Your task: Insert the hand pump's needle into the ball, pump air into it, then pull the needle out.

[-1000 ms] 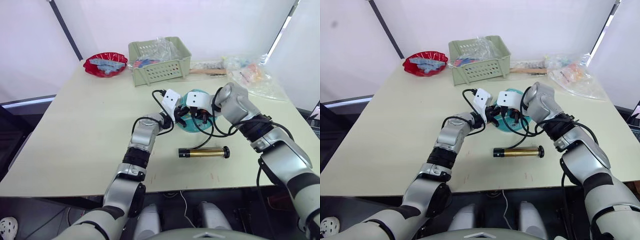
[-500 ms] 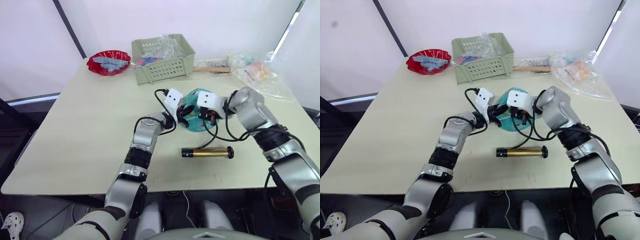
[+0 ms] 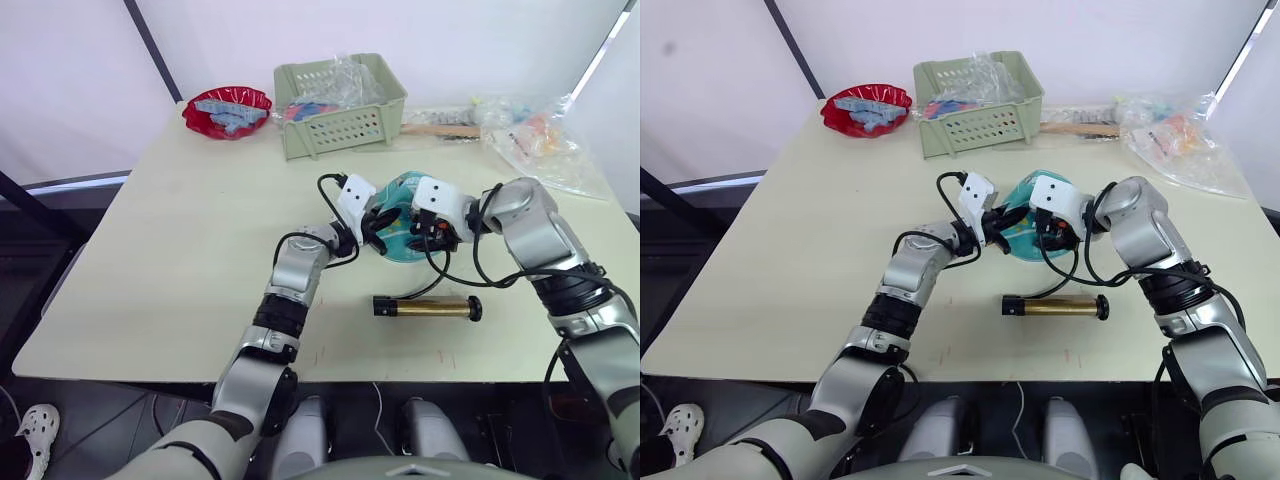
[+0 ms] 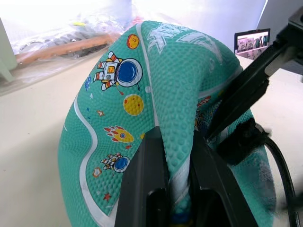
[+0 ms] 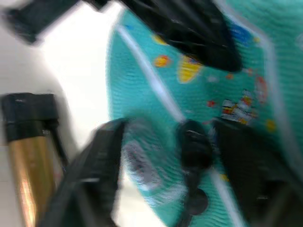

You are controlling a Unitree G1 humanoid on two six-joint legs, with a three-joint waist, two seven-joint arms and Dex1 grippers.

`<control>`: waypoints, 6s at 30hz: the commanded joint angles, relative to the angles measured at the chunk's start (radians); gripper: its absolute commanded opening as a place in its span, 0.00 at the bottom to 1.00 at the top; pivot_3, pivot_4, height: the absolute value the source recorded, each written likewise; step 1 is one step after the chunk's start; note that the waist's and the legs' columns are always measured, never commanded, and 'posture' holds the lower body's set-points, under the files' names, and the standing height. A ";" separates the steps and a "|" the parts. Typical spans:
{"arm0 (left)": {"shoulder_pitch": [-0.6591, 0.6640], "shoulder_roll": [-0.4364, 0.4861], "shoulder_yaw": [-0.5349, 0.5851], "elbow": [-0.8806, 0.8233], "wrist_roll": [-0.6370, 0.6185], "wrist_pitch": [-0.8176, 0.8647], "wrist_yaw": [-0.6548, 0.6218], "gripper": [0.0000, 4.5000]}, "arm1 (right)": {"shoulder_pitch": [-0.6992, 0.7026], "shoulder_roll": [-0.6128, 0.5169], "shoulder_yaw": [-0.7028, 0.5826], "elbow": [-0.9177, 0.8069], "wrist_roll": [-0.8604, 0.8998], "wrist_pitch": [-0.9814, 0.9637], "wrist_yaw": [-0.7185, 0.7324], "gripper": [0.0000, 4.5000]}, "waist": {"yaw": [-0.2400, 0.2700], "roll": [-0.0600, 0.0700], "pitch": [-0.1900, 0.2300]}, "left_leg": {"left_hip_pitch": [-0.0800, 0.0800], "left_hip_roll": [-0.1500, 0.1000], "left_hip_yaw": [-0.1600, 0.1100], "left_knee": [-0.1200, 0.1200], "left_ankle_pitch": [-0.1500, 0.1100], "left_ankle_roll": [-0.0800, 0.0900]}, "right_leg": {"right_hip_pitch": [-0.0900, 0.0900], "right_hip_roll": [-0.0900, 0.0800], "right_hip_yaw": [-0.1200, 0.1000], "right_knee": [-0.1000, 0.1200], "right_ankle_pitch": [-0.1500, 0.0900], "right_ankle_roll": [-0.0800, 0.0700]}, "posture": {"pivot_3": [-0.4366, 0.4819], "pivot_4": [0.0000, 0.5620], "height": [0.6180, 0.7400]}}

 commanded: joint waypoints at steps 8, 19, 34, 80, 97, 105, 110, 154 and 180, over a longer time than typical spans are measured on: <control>0.015 -0.020 -0.048 0.009 -0.014 0.016 -0.010 0.01 | 0.169 -0.047 -0.320 -0.249 0.274 0.065 -0.071 0.99 | 0.013 -0.002 0.007 | -0.001 0.000 0.004 0.000 -0.001 0.002 | -0.002 0.001 0.005 -0.003 0.004 0.007 | 0.48 0.27 0.98; 0.025 -0.013 -0.063 -0.008 -0.020 0.021 -0.008 0.01 | 0.450 -0.013 -0.559 -0.415 0.483 0.017 -0.209 0.99 | 0.014 -0.004 0.009 | -0.001 -0.001 0.016 0.001 -0.005 0.009 | -0.004 0.001 0.018 -0.010 0.007 0.012 | 0.48 0.27 0.98; 0.001 -0.001 -0.058 0.030 -0.020 -0.001 -0.008 0.01 | 0.729 -0.073 -0.764 -0.402 0.634 -0.203 -0.207 0.99 | 0.014 -0.006 0.010 | 0.001 -0.007 0.023 0.001 -0.008 0.014 | -0.009 0.002 0.037 -0.010 0.011 0.019 | 0.48 0.27 0.98; -0.032 0.029 -0.036 -0.260 -0.109 0.096 -0.013 1.00 | 0.954 -0.080 -0.890 -0.103 0.796 -0.726 0.073 1.00 | 0.009 -0.006 0.012 | 0.000 -0.016 0.013 0.011 -0.013 0.023 | -0.004 0.001 0.043 -0.015 0.016 0.028 | 0.48 0.27 0.98; 0.232 0.329 0.089 -0.687 -0.316 0.240 -0.146 1.00 | 0.935 -0.070 -0.833 -0.047 0.772 -0.770 0.075 1.00 | 0.003 0.003 0.017 | 0.001 -0.015 0.003 0.015 -0.013 0.021 | 0.005 0.002 0.033 -0.014 0.016 0.028 | 0.48 0.27 0.98; 0.520 0.476 0.216 -0.658 -0.358 0.104 -0.247 1.00 | 0.952 -0.069 -0.830 0.046 0.747 -0.848 0.116 1.00 | -0.003 0.005 0.018 | 0.003 -0.015 0.002 0.016 -0.013 0.021 | 0.008 0.001 0.032 -0.015 0.016 0.027 | 0.48 0.27 0.98; 0.665 0.533 0.295 -0.576 -0.345 -0.035 -0.306 1.00 | 0.960 -0.091 -0.851 0.136 0.753 -0.887 0.161 1.00 | -0.003 0.005 0.019 | 0.003 -0.013 0.001 0.016 -0.012 0.021 | 0.008 -0.001 0.029 -0.015 0.016 0.027 | 0.48 0.27 0.98; 0.229 0.629 -0.184 -0.651 -0.287 0.117 -0.579 1.00 | 1.015 -0.180 -0.888 0.193 0.848 -0.893 0.409 1.00 | 0.006 0.010 0.021 | 0.002 -0.015 -0.007 0.016 -0.011 0.019 | 0.012 -0.033 -0.033 -0.016 0.018 0.022 | 0.48 0.27 0.98; -0.099 0.150 -0.541 -0.237 -0.030 0.224 -0.476 1.00 | 1.034 -0.157 -0.919 0.093 0.869 -0.888 0.320 1.00 | 0.011 0.010 0.022 | 0.000 -0.016 -0.014 0.018 -0.011 0.018 | 0.014 -0.030 -0.033 -0.016 0.017 0.022 | 0.48 0.27 0.98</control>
